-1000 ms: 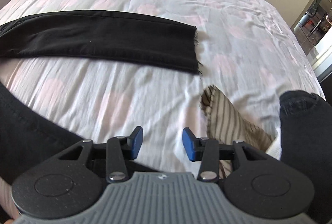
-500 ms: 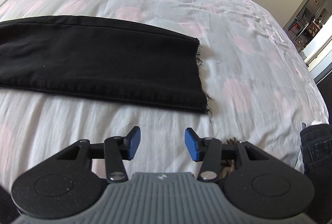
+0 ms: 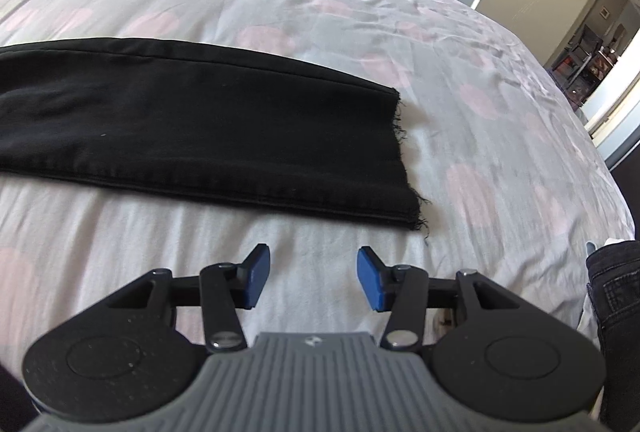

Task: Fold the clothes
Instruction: 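Open the right gripper off the hem while the left gripper smooths the waistband flat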

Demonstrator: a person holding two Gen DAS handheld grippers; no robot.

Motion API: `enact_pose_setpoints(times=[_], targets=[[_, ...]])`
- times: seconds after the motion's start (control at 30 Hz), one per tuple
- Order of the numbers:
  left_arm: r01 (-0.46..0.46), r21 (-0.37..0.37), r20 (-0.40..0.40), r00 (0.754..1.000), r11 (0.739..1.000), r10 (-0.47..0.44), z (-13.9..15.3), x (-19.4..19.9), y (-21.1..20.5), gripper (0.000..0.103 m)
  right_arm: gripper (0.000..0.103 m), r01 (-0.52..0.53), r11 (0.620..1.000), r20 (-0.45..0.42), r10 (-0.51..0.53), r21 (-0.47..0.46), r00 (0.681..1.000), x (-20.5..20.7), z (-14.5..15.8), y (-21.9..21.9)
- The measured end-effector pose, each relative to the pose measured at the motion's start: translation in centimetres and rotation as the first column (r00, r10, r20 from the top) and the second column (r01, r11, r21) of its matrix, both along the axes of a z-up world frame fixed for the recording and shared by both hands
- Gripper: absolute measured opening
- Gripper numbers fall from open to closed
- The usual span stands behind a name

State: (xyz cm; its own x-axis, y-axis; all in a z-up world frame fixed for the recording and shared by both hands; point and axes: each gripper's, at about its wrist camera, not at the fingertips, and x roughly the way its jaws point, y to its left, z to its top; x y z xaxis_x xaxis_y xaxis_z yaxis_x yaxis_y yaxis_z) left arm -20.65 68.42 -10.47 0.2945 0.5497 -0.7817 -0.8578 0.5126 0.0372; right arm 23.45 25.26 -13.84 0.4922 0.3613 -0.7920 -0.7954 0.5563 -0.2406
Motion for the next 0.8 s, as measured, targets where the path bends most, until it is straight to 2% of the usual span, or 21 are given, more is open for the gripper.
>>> enact_pose_setpoints(times=[0.03,0.07,0.17,0.27,0.33,0.43,0.53,0.57,0.63,0.7,0.73,0.8], targets=[[0.008,0.005,-0.011,1.0,1.0,-0.008,-0.5,0.2,-0.4,0.064,0.055,-0.006,1.0,-0.004,0.006,0.004,1.0,-0.3,0.0,0.0],[0.016,0.008,-0.019,1.0,1.0,-0.016,-0.9,0.5,-0.7,0.066,0.055,-0.013,1.0,-0.009,0.013,0.007,1.0,-0.5,0.0,0.0],[0.009,-0.023,-0.022,1.0,1.0,-0.01,-2.4,1.3,-0.3,0.066,0.055,-0.028,1.0,-0.022,0.028,0.011,0.999,-1.1,-0.3,0.2],[-0.056,-0.082,0.0,0.998,0.995,0.057,-3.8,1.3,1.5,0.066,0.055,-0.043,0.999,-0.031,0.044,0.008,0.999,-1.6,-0.7,0.3],[-0.109,-0.144,0.052,0.992,0.984,0.117,-4.5,0.5,3.0,0.066,0.056,-0.059,0.998,-0.03,0.06,0.005,0.998,-2.0,-0.9,0.3],[-0.159,-0.228,0.154,0.968,0.961,0.197,-5.2,-1.2,4.8,0.066,0.056,-0.095,0.995,-0.019,0.095,-0.003,0.995,-2.7,-1.0,0.4],[-0.179,-0.285,0.235,0.94,0.942,0.249,-5.6,-2.2,5.7,0.063,0.057,-0.117,0.993,-0.015,0.117,-0.003,0.993,-3.2,-1.2,0.7],[-0.178,-0.296,0.247,0.935,0.938,0.255,-5.6,-2.4,5.8,0.058,0.057,-0.119,0.993,-0.018,0.119,-0.002,0.993,-3.3,-1.3,0.9],[-0.171,-0.315,0.269,0.927,0.933,0.261,-5.6,-2.7,5.8,0.054,0.057,-0.124,0.992,-0.022,0.124,0.001,0.992,-3.5,-1.5,1.2],[-0.145,-0.342,0.3,0.92,0.928,0.254,-5.7,-3.4,5.9,0.044,0.057,-0.132,0.991,-0.022,0.132,0.005,0.991,-3.8,-1.6,1.5],[-0.129,-0.37,0.324,0.91,0.92,0.258,-5.8,-3.9,6.0,0.034,0.057,-0.137,0.991,-0.021,0.137,0.007,0.99,-4.0,-1.7,1.7],[-0.105,-0.428,0.365,0.889,0.898,0.278,-6.2,-4.9,6.2,0.033,0.057,-0.146,0.989,-0.021,0.146,0.009,0.989,-4.4,-1.7,1.8]])
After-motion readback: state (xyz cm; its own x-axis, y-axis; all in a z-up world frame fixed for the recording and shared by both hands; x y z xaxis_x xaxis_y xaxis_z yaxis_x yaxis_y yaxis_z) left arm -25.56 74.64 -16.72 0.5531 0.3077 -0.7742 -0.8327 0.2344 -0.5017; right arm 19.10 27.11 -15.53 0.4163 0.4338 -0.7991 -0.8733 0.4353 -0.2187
